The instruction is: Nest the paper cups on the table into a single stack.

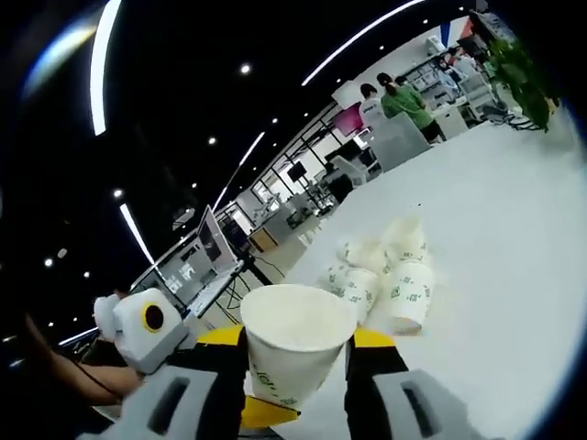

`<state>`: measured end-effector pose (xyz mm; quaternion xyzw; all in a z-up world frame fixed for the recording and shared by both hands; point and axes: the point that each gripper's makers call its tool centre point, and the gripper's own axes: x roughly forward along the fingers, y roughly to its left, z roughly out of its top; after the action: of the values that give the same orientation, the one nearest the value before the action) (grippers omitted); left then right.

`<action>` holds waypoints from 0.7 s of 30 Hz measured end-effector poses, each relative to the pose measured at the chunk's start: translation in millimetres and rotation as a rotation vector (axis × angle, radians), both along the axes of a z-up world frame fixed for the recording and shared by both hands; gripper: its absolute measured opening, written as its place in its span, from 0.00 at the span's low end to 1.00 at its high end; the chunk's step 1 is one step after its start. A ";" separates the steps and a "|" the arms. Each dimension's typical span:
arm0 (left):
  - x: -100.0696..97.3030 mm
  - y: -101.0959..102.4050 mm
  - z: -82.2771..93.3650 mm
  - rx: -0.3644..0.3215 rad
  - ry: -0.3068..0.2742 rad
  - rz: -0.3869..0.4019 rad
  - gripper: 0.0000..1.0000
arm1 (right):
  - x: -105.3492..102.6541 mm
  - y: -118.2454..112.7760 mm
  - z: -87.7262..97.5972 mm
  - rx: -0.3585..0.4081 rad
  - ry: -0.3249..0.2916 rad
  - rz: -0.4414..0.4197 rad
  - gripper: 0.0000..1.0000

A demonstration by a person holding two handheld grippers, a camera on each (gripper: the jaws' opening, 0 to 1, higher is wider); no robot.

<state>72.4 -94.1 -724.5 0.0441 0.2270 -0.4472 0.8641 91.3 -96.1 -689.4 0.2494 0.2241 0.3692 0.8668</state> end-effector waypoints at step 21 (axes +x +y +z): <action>8.0 22.5 -14.1 0.054 0.040 0.016 0.37 | 4.6 -15.7 -8.5 -0.163 -0.097 -0.006 0.39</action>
<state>80.5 -71.6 -738.5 0.0566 0.2566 -0.4349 0.8613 95.9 -111.8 -697.9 0.1607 0.2105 0.3588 0.8951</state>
